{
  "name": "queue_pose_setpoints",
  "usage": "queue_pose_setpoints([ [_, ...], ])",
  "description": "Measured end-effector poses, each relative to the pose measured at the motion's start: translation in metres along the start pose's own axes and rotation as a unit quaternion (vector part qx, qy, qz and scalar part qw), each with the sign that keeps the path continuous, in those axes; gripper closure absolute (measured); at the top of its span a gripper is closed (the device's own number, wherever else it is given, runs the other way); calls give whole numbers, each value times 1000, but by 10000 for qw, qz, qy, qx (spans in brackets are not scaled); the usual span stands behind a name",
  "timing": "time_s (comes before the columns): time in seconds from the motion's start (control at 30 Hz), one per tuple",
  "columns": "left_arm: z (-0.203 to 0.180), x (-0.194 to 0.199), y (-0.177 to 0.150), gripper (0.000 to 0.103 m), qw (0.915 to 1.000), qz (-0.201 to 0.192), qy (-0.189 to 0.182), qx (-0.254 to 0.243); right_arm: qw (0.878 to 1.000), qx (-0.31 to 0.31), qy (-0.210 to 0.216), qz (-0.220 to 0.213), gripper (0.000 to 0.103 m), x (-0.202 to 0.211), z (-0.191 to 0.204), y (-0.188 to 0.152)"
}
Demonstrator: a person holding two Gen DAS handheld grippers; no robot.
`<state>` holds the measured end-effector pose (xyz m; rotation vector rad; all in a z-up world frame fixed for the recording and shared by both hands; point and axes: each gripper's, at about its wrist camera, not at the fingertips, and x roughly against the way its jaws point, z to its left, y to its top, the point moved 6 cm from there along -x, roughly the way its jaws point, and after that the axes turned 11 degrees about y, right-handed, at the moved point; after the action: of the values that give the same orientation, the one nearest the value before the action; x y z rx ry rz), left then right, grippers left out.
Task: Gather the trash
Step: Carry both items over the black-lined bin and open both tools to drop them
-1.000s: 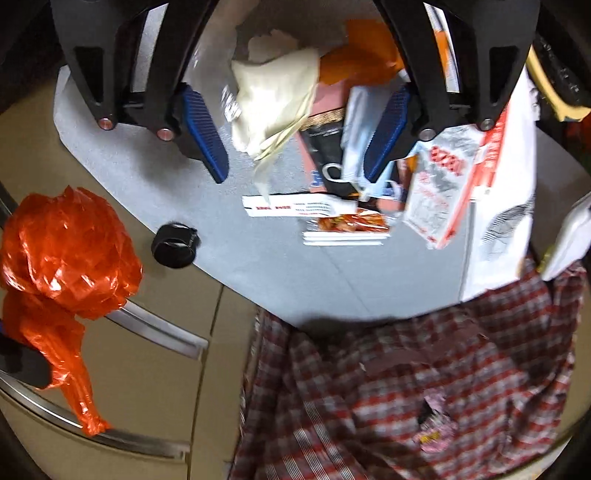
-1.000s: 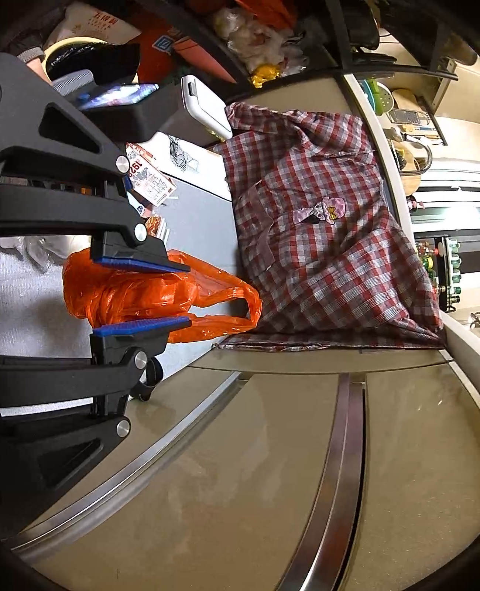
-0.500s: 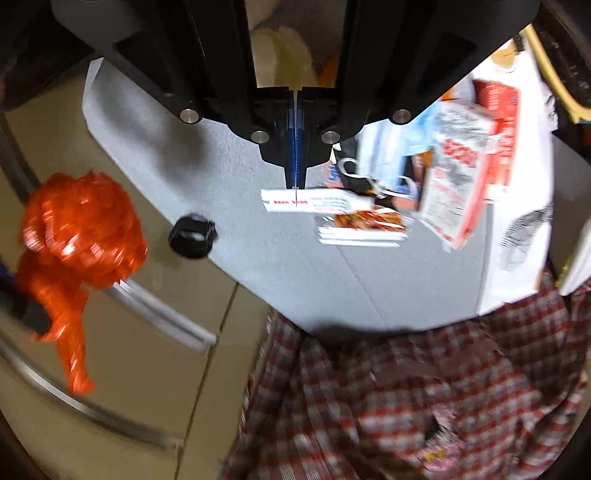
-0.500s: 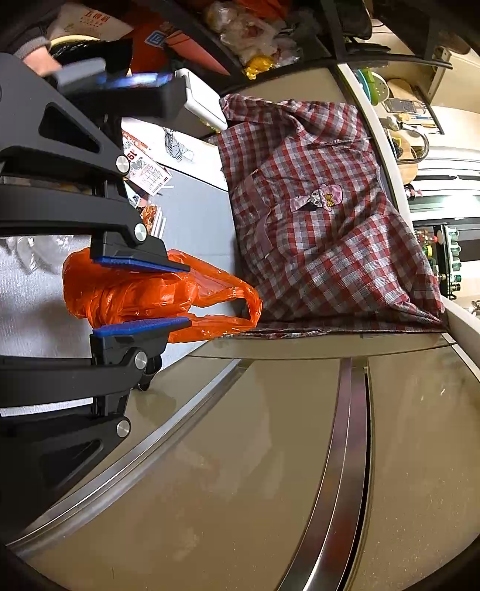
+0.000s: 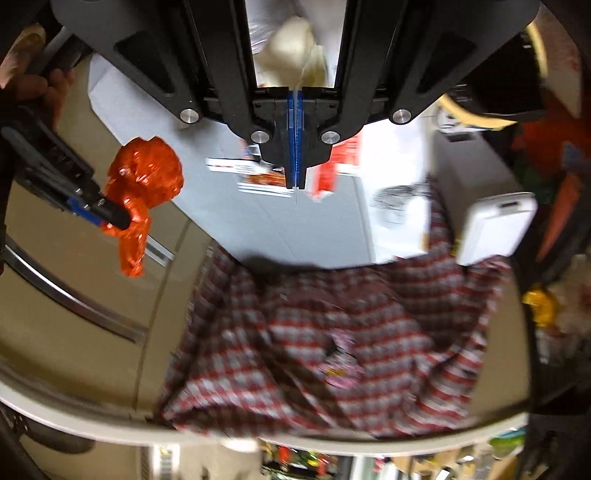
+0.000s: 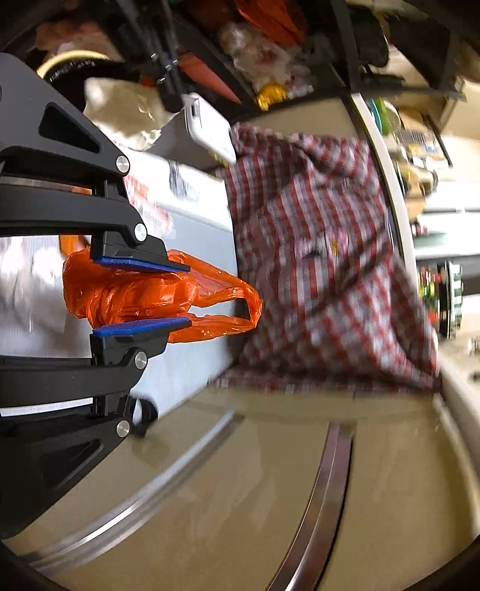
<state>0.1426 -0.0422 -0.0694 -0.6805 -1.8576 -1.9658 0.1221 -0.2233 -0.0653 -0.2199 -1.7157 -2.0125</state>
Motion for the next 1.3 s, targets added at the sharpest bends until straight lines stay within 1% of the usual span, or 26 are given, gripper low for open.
queue_pose_setpoints([
  [0.13,56,29,0,103,9980,-197,571,189,9983,241,523,64,80,-13,55,0],
  [0.17,66,34,-1,103,9972,-224,677,216,9970,329,689,101,80,-18,74,-2],
  [0.3,117,52,-12,103,9921,-274,1149,424,9922,611,1070,172,80,-30,126,-6],
  [0.43,160,61,-25,103,9859,-286,1483,727,9860,839,1409,286,80,-40,171,-13],
  [0.63,213,68,-45,103,9766,-203,1846,1085,9738,1031,1929,619,80,-62,236,-34],
  [0.77,240,68,-56,103,9715,-123,2032,1215,9671,1120,2148,771,80,-78,271,-45],
  [0.83,248,63,-59,103,9701,-63,2098,1220,9637,1199,2234,837,80,-85,288,-53],
  [1.03,268,52,-65,103,9651,118,2221,1382,9593,1310,2283,1019,79,-106,312,-66],
  [1.07,271,49,-65,103,9637,145,2276,1390,9597,1306,2267,1031,79,-108,313,-68],
  [1.1,274,47,-66,101,9619,196,2343,1399,9601,1302,2246,1041,76,-110,314,-68],
  [1.13,278,45,-69,99,9585,268,2446,1441,9610,1301,2209,1037,73,-113,315,-69],
  [1.17,281,44,-71,81,9570,325,2478,1471,9622,1290,2158,1045,70,-115,315,-69],
  [1.2,284,43,-73,45,9547,390,2528,1521,9634,1251,2127,1046,62,-117,314,-68],
  [1.23,287,45,-73,31,9509,364,2642,1570,9645,1221,2105,1026,55,-117,314,-68],
  [1.27,290,49,-73,22,9476,276,2761,1582,9664,1188,2053,988,53,-118,313,-66],
  [1.3,291,54,-72,21,9446,153,2893,1545,9675,1166,2025,970,50,-118,313,-65],
])
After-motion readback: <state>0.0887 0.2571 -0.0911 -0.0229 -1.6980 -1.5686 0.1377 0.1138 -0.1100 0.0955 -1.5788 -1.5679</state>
